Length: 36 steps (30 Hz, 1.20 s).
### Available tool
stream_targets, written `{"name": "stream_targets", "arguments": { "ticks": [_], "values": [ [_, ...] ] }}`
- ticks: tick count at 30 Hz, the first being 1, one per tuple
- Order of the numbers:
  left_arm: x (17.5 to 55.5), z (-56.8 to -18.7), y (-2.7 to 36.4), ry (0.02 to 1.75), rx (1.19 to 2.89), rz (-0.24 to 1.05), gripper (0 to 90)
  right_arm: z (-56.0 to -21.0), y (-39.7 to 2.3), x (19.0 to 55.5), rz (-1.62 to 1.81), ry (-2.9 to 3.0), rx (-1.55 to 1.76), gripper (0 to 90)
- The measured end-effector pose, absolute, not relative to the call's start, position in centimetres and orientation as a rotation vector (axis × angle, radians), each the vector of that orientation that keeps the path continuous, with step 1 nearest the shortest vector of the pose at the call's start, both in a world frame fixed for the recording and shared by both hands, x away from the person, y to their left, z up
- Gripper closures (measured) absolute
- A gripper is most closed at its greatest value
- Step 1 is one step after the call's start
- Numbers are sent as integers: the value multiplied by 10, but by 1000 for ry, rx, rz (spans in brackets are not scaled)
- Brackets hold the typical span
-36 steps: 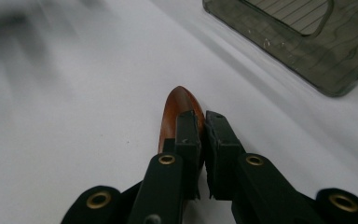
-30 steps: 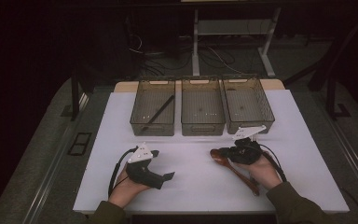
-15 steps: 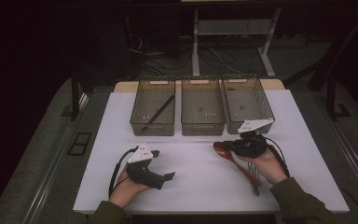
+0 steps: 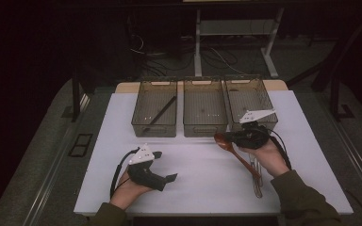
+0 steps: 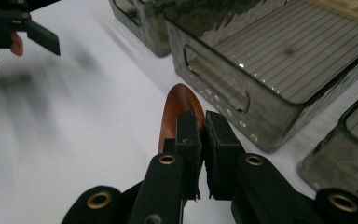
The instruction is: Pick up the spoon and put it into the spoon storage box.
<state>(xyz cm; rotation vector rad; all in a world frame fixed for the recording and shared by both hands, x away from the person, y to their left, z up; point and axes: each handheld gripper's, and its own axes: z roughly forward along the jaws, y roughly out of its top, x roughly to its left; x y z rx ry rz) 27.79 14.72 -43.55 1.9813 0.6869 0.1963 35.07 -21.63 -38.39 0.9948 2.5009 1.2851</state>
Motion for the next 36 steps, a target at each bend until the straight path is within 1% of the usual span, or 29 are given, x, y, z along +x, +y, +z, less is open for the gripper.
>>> {"name": "stream_targets", "arguments": {
  "ticks": [13,36],
  "values": [
    [278,-435,147,684,1978,194,0,-366,-207,375,1300,2481,989,837],
    [277,-434,146,677,1973,186,0,-331,-180,437,1304,2406,1008,837]
  ]
}}
